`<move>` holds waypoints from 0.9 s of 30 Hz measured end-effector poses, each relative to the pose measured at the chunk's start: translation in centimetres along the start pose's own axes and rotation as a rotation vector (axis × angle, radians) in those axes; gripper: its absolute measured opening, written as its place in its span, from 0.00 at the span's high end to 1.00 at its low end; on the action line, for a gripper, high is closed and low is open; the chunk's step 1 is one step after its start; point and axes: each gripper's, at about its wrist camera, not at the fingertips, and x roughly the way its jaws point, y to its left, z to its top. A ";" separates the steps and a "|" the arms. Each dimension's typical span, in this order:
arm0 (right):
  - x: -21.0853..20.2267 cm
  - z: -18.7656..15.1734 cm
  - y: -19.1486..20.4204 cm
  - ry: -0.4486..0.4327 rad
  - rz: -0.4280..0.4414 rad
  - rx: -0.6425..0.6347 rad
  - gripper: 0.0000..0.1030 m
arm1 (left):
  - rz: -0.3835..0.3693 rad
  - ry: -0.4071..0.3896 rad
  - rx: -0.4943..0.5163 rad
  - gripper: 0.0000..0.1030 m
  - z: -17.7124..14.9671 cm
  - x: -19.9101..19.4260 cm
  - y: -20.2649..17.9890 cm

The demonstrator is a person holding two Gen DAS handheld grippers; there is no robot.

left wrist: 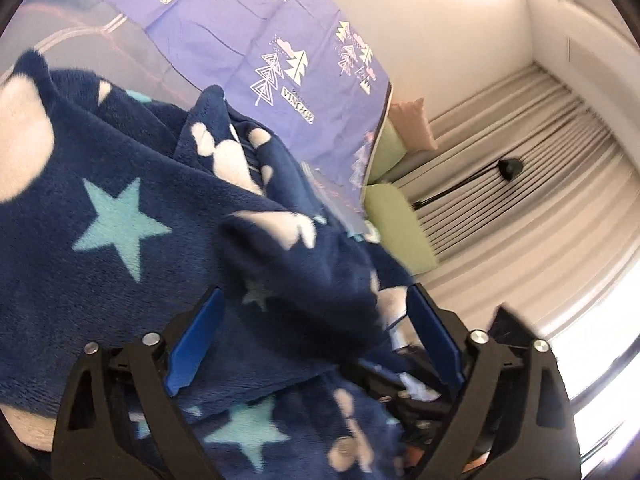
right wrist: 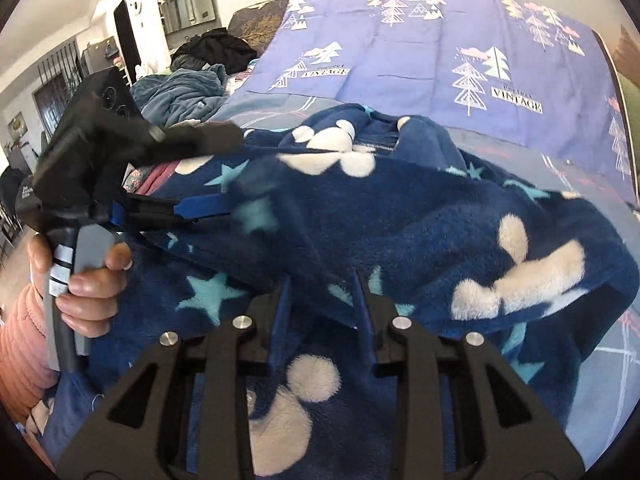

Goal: Fold small clothes

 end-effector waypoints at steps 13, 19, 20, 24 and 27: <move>-3.4 -0.7 -1.0 -0.079 -0.053 0.023 0.35 | 0.137 -0.019 0.202 0.92 -0.1 1.5 -4.2; -6.8 -1.8 -8.3 -0.106 -0.312 0.254 0.31 | 0.233 -0.250 0.371 0.92 2.0 -6.5 -7.7; -6.6 -2.1 -9.2 -0.089 -0.360 0.277 0.31 | 0.252 -0.256 0.365 0.92 2.3 -7.1 -7.2; -4.4 -3.2 -11.4 0.018 -0.438 0.323 0.31 | 0.265 -0.230 0.268 0.92 3.3 -7.0 -4.9; -3.1 -3.2 -11.1 0.050 -0.465 0.307 0.31 | 0.258 -0.205 0.239 0.92 3.4 -6.6 -4.2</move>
